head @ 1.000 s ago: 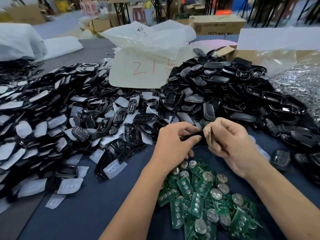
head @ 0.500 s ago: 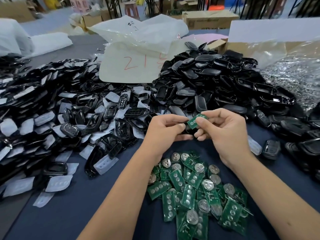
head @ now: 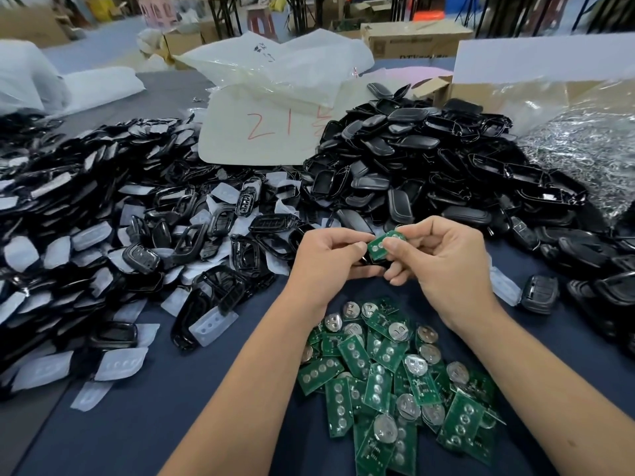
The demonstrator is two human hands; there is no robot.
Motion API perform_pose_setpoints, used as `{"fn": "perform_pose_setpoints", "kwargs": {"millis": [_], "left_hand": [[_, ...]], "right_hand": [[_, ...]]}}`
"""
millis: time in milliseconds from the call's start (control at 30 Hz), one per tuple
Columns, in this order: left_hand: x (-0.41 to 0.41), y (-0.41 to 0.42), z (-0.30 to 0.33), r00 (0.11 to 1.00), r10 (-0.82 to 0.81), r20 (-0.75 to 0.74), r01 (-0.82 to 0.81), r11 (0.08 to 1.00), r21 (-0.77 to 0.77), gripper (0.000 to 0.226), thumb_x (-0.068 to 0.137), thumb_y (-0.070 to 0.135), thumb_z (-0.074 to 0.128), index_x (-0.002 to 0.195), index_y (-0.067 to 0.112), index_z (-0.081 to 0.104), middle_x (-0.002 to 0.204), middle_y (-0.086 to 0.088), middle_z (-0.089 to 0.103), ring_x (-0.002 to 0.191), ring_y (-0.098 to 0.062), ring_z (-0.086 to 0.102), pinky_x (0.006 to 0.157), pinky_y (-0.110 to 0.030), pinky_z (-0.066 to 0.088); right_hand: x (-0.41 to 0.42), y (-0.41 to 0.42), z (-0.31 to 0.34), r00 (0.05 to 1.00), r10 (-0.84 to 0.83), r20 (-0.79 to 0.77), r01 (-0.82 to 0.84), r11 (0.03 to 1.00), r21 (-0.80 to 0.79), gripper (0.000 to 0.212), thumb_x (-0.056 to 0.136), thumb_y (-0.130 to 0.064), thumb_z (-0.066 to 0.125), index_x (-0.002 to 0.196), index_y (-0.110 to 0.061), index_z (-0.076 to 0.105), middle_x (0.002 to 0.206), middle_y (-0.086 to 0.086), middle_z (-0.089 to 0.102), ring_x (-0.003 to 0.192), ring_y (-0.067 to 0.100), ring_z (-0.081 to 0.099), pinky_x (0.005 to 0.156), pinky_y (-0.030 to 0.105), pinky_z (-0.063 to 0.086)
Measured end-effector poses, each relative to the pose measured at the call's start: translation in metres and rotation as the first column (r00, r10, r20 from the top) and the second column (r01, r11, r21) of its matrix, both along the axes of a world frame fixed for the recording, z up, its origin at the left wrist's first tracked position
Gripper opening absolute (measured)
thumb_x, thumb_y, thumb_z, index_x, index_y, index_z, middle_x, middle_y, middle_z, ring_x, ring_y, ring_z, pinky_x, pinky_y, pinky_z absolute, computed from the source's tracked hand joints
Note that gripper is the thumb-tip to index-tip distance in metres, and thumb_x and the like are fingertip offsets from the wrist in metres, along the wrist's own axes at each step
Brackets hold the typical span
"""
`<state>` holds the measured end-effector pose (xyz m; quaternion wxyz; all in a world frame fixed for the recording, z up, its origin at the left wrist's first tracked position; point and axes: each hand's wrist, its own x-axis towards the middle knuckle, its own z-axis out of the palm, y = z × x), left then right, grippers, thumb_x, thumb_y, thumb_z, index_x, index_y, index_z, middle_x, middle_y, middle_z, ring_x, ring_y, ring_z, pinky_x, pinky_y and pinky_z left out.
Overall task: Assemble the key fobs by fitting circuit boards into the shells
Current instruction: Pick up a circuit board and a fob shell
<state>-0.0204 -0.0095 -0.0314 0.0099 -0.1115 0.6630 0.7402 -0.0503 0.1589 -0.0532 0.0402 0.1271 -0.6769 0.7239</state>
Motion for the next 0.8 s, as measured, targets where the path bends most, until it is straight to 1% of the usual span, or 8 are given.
{"fn": "perform_pose_setpoints", "kwargs": {"millis": [100,233,333,433,500,600,733,800], "left_hand": [[0.0006,0.0024,-0.0004,1.000,0.008,0.003,-0.008,1.000,-0.002,0.022,0.100,-0.003,0.059,0.095,0.008,0.078,0.072,0.004,0.074,0.072,-0.023,0.077,0.073,-0.028,0.064],[-0.0005,0.0050,-0.0042,0.999,0.041,-0.003,-0.041,0.999,0.009,0.021,0.100,-0.002,0.061,0.096,0.008,0.078,0.078,0.000,0.077,0.075,-0.032,0.078,0.077,-0.036,0.065],[-0.0009,0.0036,-0.0067,0.999,0.035,-0.008,-0.035,0.999,0.008,0.019,0.099,-0.001,0.062,0.099,0.009,0.078,0.082,0.000,0.079,0.076,-0.032,0.078,0.077,-0.037,0.065],[-0.0007,0.0026,-0.0066,1.000,0.027,-0.008,-0.027,0.999,0.017,0.019,0.099,-0.001,0.063,0.099,0.010,0.079,0.092,-0.005,0.080,0.077,-0.032,0.079,0.072,-0.032,0.065],[-0.0009,0.0029,-0.0059,1.000,0.025,-0.017,-0.024,0.999,0.032,0.018,0.097,-0.001,0.065,0.099,0.010,0.079,0.094,-0.008,0.080,0.078,-0.032,0.079,0.073,-0.031,0.064],[-0.0010,0.0050,-0.0045,0.998,0.034,-0.044,-0.032,0.999,0.035,0.016,0.094,-0.004,0.070,0.096,0.009,0.079,0.092,-0.009,0.080,0.078,-0.030,0.078,0.072,-0.030,0.064],[-0.0005,0.0047,-0.0049,0.996,0.059,-0.063,-0.058,0.998,0.006,0.014,0.091,-0.006,0.072,0.095,0.005,0.079,0.088,-0.009,0.079,0.077,-0.026,0.078,0.071,-0.031,0.064],[-0.0005,0.0045,-0.0042,0.997,0.059,-0.057,-0.059,0.998,0.004,0.014,0.091,-0.007,0.072,0.095,0.005,0.078,0.088,-0.009,0.079,0.076,-0.026,0.078,0.071,-0.031,0.064]], "right_hand": [[-0.0012,0.0006,-0.0015,1.000,-0.004,0.003,0.004,1.000,0.022,0.015,0.086,-0.008,0.085,0.091,-0.006,0.070,0.070,0.016,0.072,0.051,0.031,0.070,0.048,0.029,0.056],[-0.0028,0.0004,-0.0033,0.998,-0.065,-0.022,0.068,0.989,0.135,0.015,0.084,-0.017,0.086,0.086,-0.015,0.071,0.068,0.006,0.071,0.045,0.023,0.064,0.040,0.026,0.048],[-0.0023,0.0007,-0.0026,0.996,-0.085,-0.028,0.089,0.982,0.165,0.015,0.084,-0.018,0.087,0.082,-0.019,0.072,0.066,0.003,0.069,0.042,0.018,0.060,0.038,0.024,0.044],[-0.0022,0.0009,-0.0014,0.994,-0.098,-0.037,0.103,0.976,0.192,0.015,0.085,-0.017,0.087,0.081,-0.017,0.072,0.064,0.004,0.068,0.040,0.015,0.057,0.040,0.022,0.043],[-0.0018,0.0003,-0.0007,0.992,-0.119,-0.042,0.125,0.968,0.215,0.016,0.085,-0.019,0.087,0.082,-0.016,0.072,0.064,0.005,0.069,0.040,0.015,0.057,0.042,0.023,0.044],[-0.0010,-0.0019,0.0003,0.987,-0.149,-0.056,0.158,0.958,0.241,0.017,0.084,-0.021,0.087,0.082,-0.017,0.071,0.064,0.004,0.069,0.043,0.014,0.058,0.043,0.024,0.044],[-0.0002,-0.0015,0.0031,0.991,-0.119,-0.058,0.130,0.953,0.273,0.018,0.084,-0.023,0.087,0.080,-0.020,0.070,0.066,0.004,0.070,0.045,0.012,0.056,0.045,0.026,0.044],[0.0003,-0.0012,0.0042,0.991,-0.118,-0.061,0.131,0.951,0.282,0.018,0.084,-0.023,0.088,0.080,-0.020,0.070,0.067,0.004,0.070,0.044,0.010,0.055,0.045,0.024,0.043]]}}
